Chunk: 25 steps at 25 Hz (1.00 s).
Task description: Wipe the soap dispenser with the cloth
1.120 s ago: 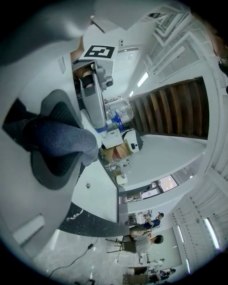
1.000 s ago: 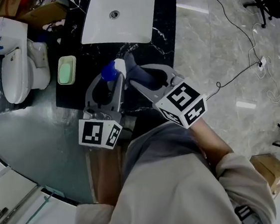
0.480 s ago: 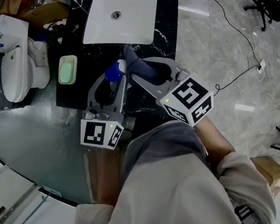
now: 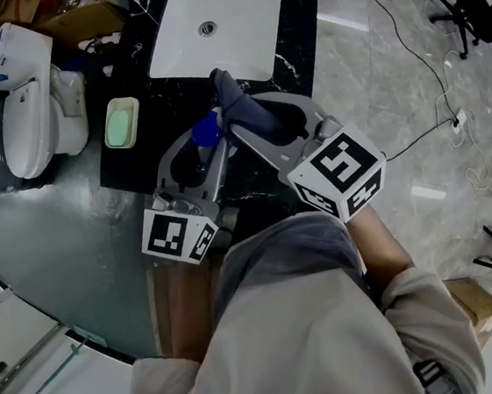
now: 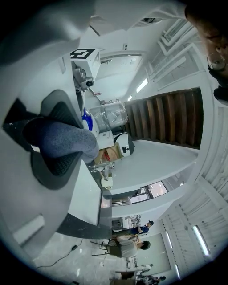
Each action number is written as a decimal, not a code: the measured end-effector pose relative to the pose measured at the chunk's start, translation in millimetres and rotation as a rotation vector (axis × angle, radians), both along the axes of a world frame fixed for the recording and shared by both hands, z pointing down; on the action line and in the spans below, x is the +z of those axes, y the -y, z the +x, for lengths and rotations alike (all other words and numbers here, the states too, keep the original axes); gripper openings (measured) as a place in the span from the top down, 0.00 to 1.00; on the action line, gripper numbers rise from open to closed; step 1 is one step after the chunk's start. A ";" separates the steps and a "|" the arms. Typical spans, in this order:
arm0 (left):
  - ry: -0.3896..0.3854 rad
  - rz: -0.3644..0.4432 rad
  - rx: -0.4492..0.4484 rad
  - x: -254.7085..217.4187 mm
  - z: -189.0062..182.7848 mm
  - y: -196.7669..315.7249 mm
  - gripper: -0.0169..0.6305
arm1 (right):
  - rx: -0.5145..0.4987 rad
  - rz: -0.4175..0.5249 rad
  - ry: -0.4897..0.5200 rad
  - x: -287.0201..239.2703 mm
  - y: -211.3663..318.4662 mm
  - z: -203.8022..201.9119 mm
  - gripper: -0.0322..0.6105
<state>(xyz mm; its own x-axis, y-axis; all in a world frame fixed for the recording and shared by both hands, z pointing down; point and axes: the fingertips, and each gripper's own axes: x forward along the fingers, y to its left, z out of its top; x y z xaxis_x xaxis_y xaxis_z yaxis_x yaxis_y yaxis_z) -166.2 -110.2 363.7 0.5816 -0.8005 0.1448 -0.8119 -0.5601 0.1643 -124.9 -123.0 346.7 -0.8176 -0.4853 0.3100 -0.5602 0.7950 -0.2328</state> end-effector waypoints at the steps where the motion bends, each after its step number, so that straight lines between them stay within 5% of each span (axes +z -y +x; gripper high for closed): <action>1: -0.001 0.000 0.003 -0.1 0.0 0.2 0.76 | -0.006 0.007 0.004 -3.6 -0.1 -1.0 0.73; 14: -0.010 -0.001 0.026 -1.1 -0.1 -0.9 0.76 | -0.160 0.054 -0.134 -3.2 -3.1 -13.4 0.73; 25: -0.007 0.003 0.028 -0.7 -0.2 -1.3 0.76 | -0.154 0.040 -0.143 11.0 -3.7 -12.5 0.73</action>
<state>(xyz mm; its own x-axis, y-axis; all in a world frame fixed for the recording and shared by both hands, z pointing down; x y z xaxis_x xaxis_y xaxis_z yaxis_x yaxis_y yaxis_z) -166.4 -108.9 363.1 0.6050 -0.7842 0.1378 -0.7946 -0.5833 0.1684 -137.5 -119.3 357.7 -0.8320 -0.3725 0.4111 -0.4567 0.8806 -0.1263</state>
